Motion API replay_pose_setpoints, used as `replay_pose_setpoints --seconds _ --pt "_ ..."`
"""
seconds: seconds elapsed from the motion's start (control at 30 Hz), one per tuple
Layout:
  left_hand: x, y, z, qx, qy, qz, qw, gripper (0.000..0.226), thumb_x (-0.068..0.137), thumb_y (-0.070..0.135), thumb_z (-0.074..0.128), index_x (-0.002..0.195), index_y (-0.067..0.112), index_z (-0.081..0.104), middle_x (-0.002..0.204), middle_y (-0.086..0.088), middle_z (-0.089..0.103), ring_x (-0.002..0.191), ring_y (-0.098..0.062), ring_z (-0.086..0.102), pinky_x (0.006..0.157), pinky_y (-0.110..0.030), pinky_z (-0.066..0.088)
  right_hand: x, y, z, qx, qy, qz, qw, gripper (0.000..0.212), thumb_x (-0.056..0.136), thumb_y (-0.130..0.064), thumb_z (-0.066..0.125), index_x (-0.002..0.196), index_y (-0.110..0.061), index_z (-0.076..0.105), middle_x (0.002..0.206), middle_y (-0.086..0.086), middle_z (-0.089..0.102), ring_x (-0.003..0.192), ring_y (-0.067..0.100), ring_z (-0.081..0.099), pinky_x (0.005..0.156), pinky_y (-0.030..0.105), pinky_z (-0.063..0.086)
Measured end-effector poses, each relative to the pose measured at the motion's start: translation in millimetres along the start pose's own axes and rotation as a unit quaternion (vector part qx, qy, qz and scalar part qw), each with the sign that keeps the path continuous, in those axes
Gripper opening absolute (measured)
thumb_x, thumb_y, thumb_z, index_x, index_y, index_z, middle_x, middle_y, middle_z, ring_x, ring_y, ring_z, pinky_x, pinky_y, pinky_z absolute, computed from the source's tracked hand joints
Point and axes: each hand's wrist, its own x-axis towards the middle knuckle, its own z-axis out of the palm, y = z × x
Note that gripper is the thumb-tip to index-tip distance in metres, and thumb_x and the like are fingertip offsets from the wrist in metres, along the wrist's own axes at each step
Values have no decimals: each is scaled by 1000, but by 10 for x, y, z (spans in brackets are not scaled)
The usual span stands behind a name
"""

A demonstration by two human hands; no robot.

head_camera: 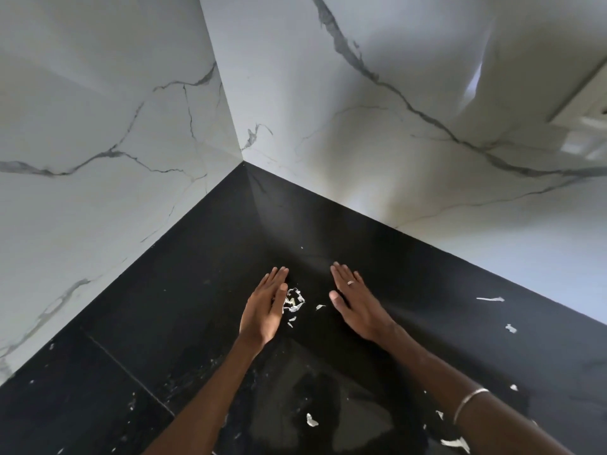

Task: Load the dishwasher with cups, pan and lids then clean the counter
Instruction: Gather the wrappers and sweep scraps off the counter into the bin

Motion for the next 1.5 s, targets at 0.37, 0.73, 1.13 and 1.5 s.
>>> replay_pose_setpoints --seconds 0.37,0.73,1.13,1.5 --pt "-211 185 227 -16 13 1 1000 59 99 46 27 140 11 52 145 7 46 141 3 28 120 -22 18 -973 1389 -764 -74 162 314 933 87 92 -67 14 154 -6 14 163 10 9 151 23 3 123 42 8" --pt "-204 139 246 -17 22 8 1000 59 99 46 28 138 10 55 144 -1 52 141 -6 35 120 -32 25 -374 74 24 -22 66 118 991 75 96 -54 19 155 -9 17 162 6 9 151 17 2 122 31 -2" --pt "-184 -12 280 3 -10 -6 1000 59 99 52 25 145 21 46 152 6 42 147 -8 25 121 -34 22 -980 657 -492 5 223 215 951 59 101 -43 36 150 -11 33 161 8 20 150 21 12 123 40 11" --pt "-181 16 297 43 -16 18 999 57 100 43 25 146 15 45 152 2 41 147 -9 24 122 -34 20 -1131 823 -323 -56 134 277 950 68 102 -46 26 155 -8 8 163 10 0 151 22 -4 122 36 -4"
